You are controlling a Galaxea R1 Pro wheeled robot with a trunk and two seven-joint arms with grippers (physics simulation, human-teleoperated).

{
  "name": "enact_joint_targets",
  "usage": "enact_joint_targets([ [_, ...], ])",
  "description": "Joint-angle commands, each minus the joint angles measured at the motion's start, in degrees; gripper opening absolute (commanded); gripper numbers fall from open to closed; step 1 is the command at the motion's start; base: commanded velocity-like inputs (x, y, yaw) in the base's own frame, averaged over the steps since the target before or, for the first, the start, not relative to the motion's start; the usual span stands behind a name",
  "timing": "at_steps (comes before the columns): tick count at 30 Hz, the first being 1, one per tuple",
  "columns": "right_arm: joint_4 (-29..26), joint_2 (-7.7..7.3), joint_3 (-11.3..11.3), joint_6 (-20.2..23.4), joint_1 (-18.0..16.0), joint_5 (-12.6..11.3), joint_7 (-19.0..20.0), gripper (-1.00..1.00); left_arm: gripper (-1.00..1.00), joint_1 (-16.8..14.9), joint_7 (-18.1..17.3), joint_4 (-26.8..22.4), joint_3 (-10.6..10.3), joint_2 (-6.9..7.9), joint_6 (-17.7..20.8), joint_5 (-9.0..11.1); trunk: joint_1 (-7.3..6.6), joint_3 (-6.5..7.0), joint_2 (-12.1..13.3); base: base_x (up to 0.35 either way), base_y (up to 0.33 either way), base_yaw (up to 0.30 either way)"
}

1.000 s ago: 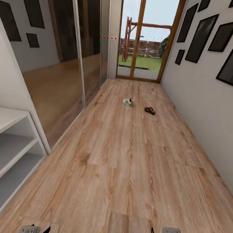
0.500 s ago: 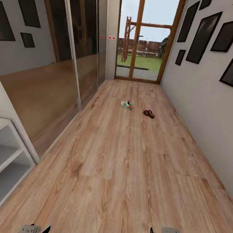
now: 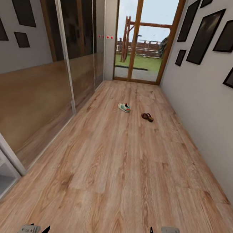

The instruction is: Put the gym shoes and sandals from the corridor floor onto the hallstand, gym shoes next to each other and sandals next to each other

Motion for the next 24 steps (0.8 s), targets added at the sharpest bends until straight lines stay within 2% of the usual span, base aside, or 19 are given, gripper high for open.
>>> enact_joint_targets([
  [1,0.1,0.03,-0.5,-0.2,0.0,0.6,-0.2,1.0,1.0,-0.1,-0.3,0.0,0.5,-0.02,-0.3,-0.6,0.02,-0.05,0.0,0.323,-0.139,0.0],
  [24,0.2,-0.04,-0.5,-0.1,0.0,0.5,-0.2,1.0,1.0,-0.1,-0.3,0.3,0.5,0.08,-0.4,-0.6,0.02,-0.05,0.0,0.322,-0.139,0.0],
])
